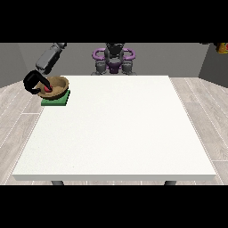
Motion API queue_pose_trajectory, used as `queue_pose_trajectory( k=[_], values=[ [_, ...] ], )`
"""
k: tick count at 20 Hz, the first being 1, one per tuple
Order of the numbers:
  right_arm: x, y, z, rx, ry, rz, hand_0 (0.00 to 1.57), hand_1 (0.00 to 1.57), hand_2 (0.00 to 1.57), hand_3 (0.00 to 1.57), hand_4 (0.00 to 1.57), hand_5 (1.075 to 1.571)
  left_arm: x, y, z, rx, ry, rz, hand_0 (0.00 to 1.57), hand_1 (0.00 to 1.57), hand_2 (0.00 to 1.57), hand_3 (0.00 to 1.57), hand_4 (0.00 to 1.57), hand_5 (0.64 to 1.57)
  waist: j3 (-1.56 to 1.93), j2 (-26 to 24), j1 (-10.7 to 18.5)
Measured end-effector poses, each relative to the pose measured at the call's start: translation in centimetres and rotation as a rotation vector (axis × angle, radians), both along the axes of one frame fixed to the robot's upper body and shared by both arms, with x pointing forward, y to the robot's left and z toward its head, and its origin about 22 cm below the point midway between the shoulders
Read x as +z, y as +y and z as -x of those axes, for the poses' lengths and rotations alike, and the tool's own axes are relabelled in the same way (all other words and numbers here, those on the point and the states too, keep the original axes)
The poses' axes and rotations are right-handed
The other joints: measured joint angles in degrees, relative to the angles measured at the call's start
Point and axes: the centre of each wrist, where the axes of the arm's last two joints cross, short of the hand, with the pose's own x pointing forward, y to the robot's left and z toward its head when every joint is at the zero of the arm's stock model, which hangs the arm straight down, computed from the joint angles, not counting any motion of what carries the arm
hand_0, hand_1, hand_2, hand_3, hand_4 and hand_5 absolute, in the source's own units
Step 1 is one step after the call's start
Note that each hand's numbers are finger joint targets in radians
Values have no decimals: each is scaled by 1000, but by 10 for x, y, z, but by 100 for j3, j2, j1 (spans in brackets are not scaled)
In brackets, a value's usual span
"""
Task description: Pick the cup and pour the ball into the bowl, then pick the bowl and place it on the pad
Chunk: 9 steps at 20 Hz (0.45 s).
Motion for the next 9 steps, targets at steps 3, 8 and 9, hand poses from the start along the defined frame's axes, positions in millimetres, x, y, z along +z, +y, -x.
queue_pose_trajectory(
  k=[3, 8, 9],
  values=[
    [0, 5, -4, 50, 31, 32, 0, 0, 0, 0, 0, 1407, 2, 0, -1, 2, 1, 3, 0, 0, 0, 0, 1206, 1569, -6, 7, 12],
    [2, 2, -5, 81, 114, 48, 0, 0, 0, 0, 0, 1383, -5, -23, -13, -23, 37, 2, 0, 0, 0, 0, 1190, 1569, 3, -322, 32],
    [6, -3, -4, 87, 125, 52, 0, 0, 0, 0, 200, 1375, -11, -26, -14, -26, 53, 3, 0, 0, 0, 0, 1190, 1569, 4, -440, 3]
  ],
)
